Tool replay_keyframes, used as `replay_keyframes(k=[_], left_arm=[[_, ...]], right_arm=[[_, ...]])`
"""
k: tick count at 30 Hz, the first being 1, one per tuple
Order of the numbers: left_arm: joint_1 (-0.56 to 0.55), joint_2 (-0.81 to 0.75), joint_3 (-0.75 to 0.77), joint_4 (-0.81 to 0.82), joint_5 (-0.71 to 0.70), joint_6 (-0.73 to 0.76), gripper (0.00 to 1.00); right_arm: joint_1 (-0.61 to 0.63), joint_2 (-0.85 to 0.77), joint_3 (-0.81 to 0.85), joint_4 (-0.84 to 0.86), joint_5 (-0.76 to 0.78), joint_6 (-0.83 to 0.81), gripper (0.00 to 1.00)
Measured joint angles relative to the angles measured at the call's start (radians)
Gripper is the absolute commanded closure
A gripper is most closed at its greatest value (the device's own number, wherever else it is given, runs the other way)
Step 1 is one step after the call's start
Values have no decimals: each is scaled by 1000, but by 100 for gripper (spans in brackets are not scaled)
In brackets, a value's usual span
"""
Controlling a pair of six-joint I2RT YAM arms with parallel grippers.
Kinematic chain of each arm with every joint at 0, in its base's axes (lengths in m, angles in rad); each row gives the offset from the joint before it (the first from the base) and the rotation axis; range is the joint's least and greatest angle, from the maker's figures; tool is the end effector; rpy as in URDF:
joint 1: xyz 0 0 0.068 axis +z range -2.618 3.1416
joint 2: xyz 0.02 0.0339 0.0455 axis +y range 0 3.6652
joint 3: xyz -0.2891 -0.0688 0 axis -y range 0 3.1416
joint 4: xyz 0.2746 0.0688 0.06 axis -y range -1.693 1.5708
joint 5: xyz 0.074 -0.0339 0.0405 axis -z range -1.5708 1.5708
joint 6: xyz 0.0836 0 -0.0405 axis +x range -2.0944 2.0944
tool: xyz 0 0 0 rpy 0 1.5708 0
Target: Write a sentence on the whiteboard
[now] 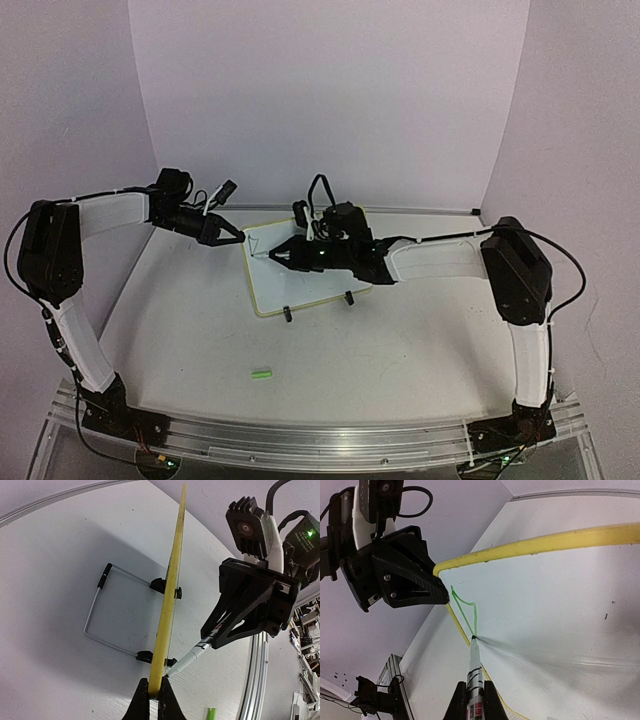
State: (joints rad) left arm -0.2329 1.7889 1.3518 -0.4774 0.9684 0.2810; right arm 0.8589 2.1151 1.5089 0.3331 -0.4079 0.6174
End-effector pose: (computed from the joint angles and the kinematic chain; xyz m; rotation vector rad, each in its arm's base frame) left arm 0.4033 -0.1665 0.2377 0.9524 2.0541 -1.1536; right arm 0.3503 0.4568 0.2130 -0.5638 1.9882 1.3543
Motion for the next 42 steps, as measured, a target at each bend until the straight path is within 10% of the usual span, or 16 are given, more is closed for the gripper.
replay_keyframes(k=[42], left_arm=[[-2,0,2,-4,-3,3,100]], right_arm=[[0,-55,-10,-8,98,-49,100]])
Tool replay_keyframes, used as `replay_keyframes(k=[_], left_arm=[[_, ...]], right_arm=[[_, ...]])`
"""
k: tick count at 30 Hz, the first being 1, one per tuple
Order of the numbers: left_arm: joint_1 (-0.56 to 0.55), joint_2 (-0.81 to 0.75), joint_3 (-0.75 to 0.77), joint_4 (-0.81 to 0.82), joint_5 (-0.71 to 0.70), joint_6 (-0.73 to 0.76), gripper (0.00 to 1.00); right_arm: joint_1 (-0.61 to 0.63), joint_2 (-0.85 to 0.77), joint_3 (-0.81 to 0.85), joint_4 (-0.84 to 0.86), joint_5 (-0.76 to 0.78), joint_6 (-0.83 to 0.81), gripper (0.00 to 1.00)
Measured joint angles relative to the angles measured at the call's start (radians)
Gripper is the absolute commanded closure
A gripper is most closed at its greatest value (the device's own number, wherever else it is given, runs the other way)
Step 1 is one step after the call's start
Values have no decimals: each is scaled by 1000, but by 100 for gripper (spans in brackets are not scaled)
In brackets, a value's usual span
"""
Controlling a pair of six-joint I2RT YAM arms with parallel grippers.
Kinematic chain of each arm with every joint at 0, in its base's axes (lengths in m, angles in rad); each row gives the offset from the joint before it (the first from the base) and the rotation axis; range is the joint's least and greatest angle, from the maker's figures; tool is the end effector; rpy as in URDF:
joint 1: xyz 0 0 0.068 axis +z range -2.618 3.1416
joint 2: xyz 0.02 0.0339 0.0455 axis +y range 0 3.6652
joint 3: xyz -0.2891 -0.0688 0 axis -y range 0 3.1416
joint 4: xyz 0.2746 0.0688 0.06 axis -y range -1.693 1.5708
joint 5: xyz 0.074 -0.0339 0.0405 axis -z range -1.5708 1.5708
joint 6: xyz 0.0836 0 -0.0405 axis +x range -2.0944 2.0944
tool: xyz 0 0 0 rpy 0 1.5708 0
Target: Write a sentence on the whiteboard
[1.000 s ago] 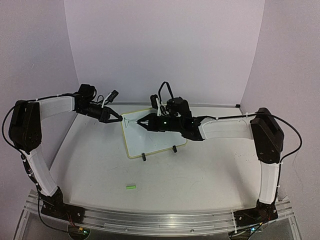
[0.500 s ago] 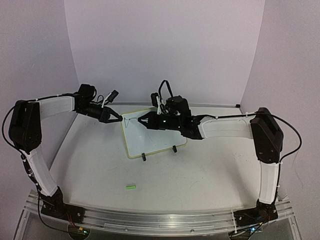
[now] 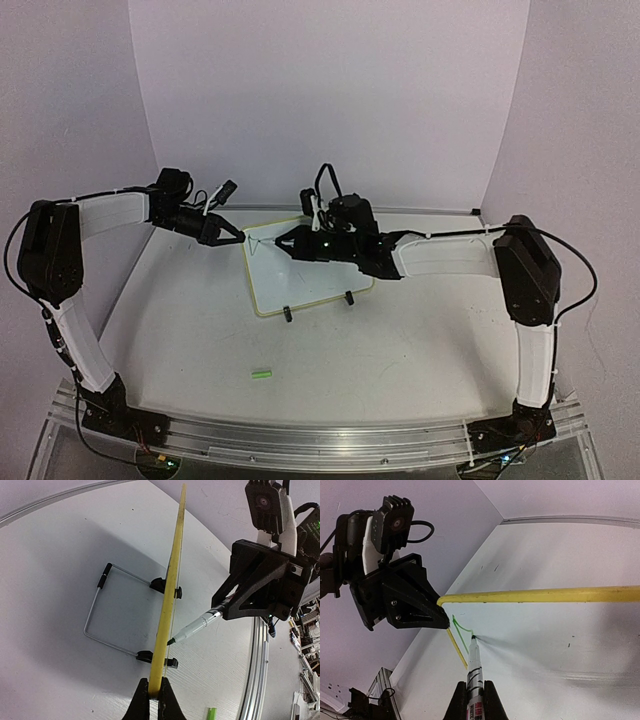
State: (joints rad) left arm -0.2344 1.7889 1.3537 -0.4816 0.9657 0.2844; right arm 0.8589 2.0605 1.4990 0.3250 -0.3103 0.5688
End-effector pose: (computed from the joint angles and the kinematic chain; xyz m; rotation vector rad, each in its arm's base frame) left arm 0.4031 -0.1669 0.2379 0.9559 2.0551 -1.1506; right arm 0.3528 0.4480 0.2372 -0.5274 1.9235 1.2549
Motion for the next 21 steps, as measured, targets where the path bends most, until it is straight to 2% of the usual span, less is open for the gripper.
replay_keyframes(k=[21], left_arm=[[0,0,0,0,-4,0,100]], right_arm=[[6,-17,-58,20,52,7,100]])
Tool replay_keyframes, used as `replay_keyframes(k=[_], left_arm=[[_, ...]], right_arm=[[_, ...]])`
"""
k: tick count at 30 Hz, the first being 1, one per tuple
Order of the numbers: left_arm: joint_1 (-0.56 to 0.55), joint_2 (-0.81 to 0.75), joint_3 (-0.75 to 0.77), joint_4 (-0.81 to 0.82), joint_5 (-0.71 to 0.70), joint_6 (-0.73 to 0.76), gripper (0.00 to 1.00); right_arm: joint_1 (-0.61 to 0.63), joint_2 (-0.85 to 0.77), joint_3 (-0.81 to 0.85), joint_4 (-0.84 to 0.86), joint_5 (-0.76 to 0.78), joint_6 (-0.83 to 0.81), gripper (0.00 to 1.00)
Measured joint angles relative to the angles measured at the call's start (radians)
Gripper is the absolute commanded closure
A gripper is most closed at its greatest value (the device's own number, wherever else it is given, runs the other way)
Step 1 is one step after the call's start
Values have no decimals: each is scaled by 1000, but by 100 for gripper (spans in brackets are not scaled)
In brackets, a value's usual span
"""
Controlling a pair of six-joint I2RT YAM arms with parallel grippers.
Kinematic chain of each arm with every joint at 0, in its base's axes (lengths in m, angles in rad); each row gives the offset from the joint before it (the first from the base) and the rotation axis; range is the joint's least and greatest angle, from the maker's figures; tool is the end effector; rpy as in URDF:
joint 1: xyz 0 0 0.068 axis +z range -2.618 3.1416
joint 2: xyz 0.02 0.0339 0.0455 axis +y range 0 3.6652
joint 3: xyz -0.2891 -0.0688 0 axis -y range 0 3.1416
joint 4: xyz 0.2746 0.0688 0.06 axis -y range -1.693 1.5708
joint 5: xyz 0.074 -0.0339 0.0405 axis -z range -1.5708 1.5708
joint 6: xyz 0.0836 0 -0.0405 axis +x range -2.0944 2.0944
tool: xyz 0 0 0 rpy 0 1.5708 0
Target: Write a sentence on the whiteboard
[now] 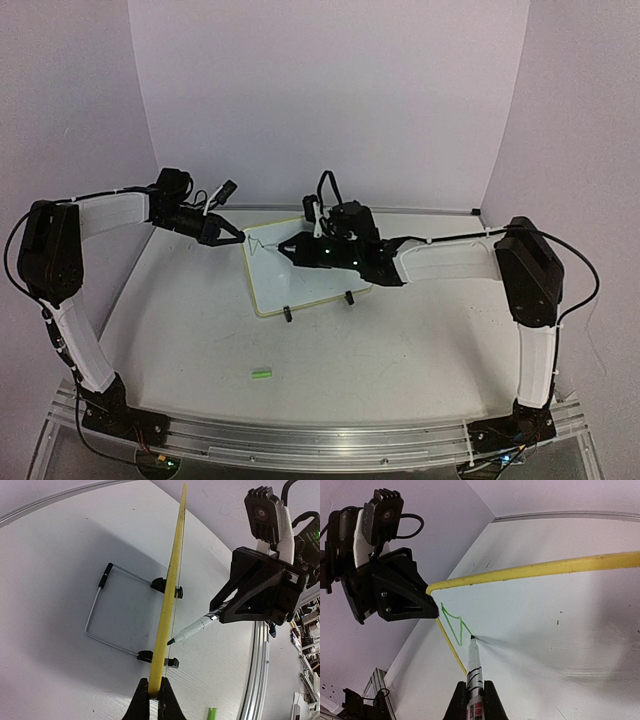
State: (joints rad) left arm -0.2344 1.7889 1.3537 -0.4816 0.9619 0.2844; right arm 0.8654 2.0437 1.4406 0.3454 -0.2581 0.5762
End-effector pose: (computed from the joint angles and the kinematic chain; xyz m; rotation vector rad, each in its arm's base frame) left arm 0.4032 -0.1668 0.2377 0.9550 2.0574 -1.1462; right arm 0.3478 0.4414 0.2251 -0.4858 1.9492 1.2114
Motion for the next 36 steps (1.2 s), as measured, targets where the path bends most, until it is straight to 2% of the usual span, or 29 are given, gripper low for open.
replay_keyframes(k=[36], left_arm=[[0,0,0,0,-1,0,100]], right_arm=[[0,-2,-27,59,3,48,100]])
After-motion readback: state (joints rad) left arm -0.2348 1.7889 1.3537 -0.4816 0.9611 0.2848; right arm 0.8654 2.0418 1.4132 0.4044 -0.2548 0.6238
